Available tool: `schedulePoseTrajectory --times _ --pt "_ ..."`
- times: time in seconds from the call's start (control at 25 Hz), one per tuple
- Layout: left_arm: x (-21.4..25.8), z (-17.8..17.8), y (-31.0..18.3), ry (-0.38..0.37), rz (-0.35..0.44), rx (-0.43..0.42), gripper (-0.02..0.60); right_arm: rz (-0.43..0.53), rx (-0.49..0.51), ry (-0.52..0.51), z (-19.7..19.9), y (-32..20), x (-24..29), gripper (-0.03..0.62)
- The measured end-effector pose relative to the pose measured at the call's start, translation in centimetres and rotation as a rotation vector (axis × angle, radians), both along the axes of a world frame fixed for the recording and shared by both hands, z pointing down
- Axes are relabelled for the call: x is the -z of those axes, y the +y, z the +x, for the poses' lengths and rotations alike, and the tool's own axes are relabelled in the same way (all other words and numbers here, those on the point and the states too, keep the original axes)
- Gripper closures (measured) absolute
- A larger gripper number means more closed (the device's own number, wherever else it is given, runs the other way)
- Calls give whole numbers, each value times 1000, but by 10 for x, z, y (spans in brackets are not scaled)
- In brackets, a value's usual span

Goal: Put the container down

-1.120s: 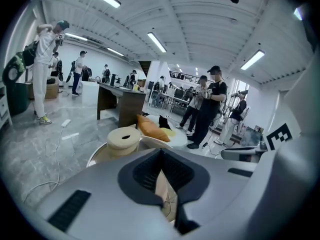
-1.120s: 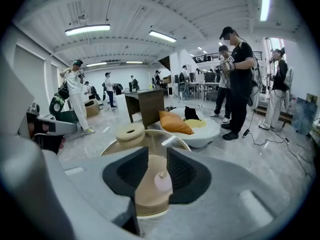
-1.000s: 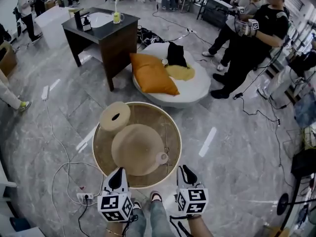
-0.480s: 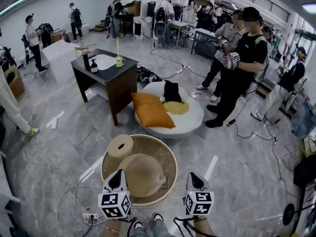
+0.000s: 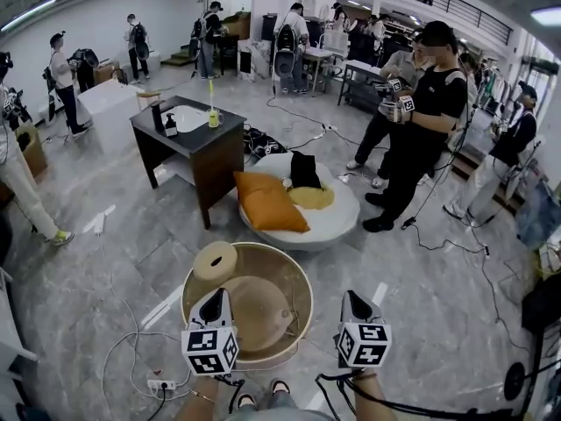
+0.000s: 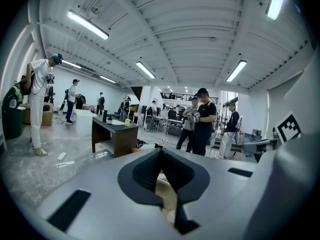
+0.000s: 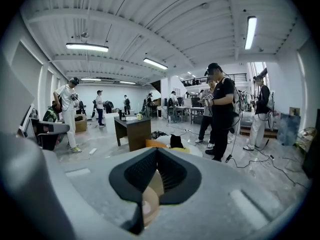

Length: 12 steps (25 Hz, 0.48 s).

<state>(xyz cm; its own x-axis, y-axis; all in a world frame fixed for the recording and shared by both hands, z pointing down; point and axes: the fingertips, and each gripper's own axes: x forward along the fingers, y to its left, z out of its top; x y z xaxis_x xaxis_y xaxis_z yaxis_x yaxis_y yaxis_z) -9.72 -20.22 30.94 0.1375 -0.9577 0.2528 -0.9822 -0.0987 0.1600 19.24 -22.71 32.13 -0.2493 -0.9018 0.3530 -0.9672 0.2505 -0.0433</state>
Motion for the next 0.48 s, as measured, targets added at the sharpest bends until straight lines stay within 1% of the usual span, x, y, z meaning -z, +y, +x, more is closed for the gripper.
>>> schedulePoseTrajectory --times 0.2,0.48 --pt "2 5 0 2 3 6 580 -7 18 16 -6 1 -2 588" --pt "3 11 3 5 4 13 580 9 21 13 -4 6 4 588"
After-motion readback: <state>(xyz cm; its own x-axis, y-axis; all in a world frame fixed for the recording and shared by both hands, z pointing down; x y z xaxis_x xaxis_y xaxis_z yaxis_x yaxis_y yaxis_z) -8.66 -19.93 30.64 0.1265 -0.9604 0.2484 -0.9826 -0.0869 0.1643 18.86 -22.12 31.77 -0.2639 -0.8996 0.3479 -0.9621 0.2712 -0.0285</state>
